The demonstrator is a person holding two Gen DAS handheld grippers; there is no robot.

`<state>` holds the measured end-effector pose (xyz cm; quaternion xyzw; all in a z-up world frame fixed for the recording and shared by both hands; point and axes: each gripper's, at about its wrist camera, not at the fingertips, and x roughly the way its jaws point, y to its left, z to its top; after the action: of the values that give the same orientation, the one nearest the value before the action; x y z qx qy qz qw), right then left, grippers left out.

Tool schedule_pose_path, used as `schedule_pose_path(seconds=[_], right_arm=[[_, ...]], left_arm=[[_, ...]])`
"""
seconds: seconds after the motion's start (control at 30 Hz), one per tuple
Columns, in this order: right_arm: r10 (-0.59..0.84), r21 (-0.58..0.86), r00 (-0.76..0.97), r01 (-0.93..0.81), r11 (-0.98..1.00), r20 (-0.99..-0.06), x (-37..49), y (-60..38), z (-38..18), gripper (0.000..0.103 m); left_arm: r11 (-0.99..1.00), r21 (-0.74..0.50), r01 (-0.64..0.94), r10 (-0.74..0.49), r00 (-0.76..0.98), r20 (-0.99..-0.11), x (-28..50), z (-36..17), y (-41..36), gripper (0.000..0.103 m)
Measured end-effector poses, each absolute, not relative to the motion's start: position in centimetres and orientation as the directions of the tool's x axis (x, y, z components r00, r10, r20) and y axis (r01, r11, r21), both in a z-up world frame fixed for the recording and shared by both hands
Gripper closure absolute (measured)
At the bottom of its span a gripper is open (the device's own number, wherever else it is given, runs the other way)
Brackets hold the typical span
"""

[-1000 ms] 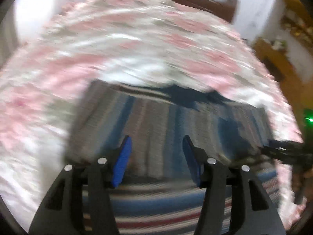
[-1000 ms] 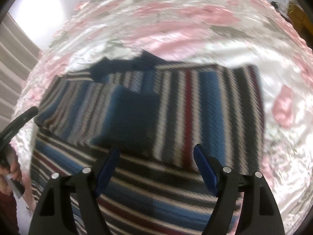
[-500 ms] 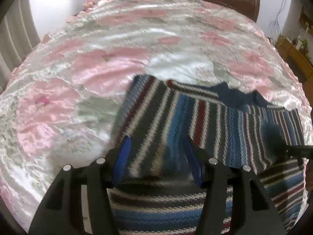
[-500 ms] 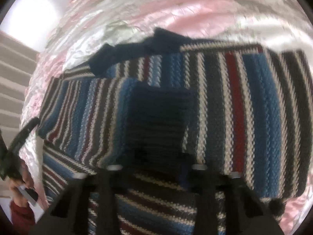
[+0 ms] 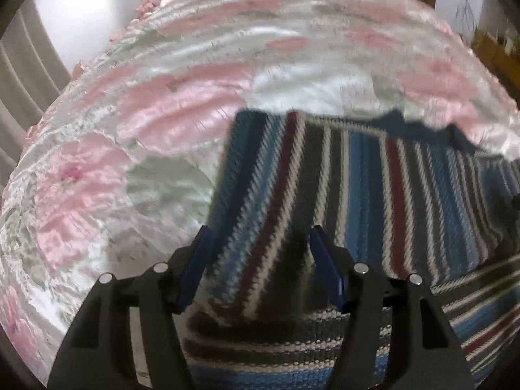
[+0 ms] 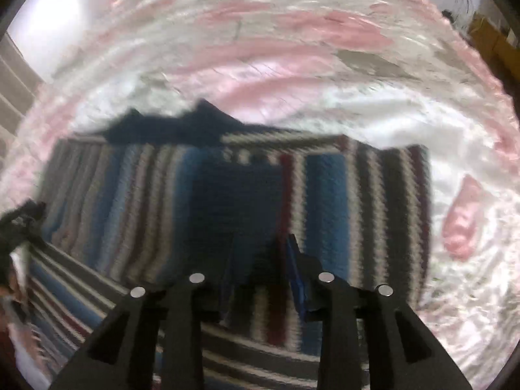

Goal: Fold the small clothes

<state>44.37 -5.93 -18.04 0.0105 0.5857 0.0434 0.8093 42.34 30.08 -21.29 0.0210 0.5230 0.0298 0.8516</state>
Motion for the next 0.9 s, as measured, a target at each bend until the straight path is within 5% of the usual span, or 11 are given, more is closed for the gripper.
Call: schedule_pose_path(seconds=[0.33, 0.6, 0.63, 0.7, 0.9], right_arm=[[0.266, 0.242, 0.289, -0.115, 0.963, -0.920, 43.9, -4.3, -18.4, 0.071], [0.317, 0.322, 0.244, -0.021, 0.947, -0.916, 43.4, -6.2, -21.5, 0.073], [0.321, 0.328, 0.251, -0.015, 0.945, -0.913, 43.1, -6.4, -20.7, 0.072], [0.353, 0.366, 0.276, -0.006, 0.931, -0.894, 41.8, -7.0, -19.1, 0.053], [0.381, 0.394, 0.327, -0.029, 0.919, -0.865, 32.1, -9.8, -14.9, 0.042]], left_arm=[[0.989, -0.106, 0.102, -0.142, 0.466, -0.873, 42.4, -20.1, 25.8, 0.040], [0.990, -0.128, 0.061, -0.142, 0.383, -0.913, 42.9, -24.4, 27.1, 0.040], [0.990, -0.132, 0.055, -0.143, 0.384, -0.912, 42.8, -24.0, 27.1, 0.040], [0.988, -0.150, 0.027, -0.149, 0.378, -0.914, 42.1, -22.6, 27.6, 0.038], [0.995, -0.078, 0.057, -0.095, 0.410, -0.907, 34.5, -18.1, 29.6, 0.021]])
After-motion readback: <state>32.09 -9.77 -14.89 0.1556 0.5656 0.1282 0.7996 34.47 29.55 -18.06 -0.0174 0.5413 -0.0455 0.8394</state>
